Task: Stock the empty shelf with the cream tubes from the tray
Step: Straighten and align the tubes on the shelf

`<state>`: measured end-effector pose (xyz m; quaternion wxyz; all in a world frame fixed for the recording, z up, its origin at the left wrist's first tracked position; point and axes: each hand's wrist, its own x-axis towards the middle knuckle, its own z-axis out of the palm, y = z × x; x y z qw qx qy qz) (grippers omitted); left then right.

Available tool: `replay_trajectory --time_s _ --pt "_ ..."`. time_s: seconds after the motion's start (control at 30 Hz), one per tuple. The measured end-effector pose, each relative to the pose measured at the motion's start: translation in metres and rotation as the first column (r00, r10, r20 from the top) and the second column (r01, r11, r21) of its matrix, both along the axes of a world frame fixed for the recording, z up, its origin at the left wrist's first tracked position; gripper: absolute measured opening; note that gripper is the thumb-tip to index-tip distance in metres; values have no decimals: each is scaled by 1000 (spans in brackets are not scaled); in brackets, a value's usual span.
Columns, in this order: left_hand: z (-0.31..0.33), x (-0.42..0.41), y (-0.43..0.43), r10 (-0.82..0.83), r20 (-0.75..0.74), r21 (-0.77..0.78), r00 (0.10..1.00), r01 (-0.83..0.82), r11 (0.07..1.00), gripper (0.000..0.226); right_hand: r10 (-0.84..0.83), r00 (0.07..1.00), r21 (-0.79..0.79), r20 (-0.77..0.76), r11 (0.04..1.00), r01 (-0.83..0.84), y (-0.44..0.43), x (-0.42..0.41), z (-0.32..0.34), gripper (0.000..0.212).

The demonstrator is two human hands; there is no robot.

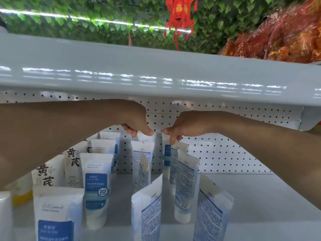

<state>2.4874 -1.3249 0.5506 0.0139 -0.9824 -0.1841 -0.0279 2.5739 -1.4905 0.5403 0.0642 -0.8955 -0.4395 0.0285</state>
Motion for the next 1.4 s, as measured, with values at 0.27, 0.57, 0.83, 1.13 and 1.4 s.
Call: replay_trajectory --time_s 0.27,0.57,0.83,1.13,1.4 --pt "-2 -10 -10 77 -95 -110 993 -87 990 57 -29 998 14 -57 999 30 -4 0 0 51" --pt "-12 -10 -20 118 -119 -111 986 -131 985 58 -43 993 47 -110 998 48 -4 4 0 33" --pt "-8 -6 -13 88 -189 -180 978 -122 976 36 53 999 38 2 998 -53 -10 4 -4 22" --pt "-21 -5 -10 -178 17 -5 984 178 984 20 38 995 57 94 997 -43 -9 -4 -8 27" --pt "-24 -10 -12 -295 78 -6 952 296 955 10 22 992 43 120 999 -27 -7 -5 -8 26"
